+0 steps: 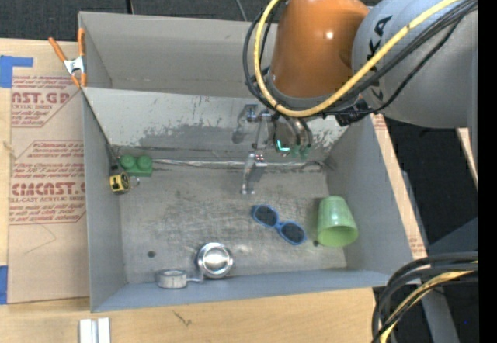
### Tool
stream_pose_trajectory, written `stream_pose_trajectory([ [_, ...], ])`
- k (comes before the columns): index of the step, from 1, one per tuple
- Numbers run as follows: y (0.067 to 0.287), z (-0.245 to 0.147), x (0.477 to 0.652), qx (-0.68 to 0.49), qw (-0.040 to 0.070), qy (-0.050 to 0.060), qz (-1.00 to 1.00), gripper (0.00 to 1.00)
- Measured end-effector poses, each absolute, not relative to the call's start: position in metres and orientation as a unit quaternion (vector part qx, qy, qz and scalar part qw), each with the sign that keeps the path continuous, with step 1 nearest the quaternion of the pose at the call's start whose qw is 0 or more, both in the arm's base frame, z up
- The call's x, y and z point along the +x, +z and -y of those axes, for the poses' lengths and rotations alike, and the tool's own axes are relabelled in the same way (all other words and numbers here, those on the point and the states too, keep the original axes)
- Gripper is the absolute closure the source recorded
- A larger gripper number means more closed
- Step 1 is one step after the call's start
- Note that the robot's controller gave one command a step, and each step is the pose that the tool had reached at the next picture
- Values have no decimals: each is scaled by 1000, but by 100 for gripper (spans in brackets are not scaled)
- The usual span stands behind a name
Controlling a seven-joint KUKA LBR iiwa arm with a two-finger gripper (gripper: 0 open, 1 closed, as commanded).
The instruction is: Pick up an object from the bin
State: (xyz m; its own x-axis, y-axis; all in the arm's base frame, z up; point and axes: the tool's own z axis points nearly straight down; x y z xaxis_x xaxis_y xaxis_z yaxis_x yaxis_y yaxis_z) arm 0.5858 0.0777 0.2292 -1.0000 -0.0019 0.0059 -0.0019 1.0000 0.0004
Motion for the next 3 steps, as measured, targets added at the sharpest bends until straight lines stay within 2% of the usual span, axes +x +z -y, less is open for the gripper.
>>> stream_pose_trajectory([
  [1,98,-18,500,-81,6,1,997,0],
  [2,73,44,530,-7,-8,1,1000,0],
  [3,74,43,529,-6,-4,1,1000,100],
])
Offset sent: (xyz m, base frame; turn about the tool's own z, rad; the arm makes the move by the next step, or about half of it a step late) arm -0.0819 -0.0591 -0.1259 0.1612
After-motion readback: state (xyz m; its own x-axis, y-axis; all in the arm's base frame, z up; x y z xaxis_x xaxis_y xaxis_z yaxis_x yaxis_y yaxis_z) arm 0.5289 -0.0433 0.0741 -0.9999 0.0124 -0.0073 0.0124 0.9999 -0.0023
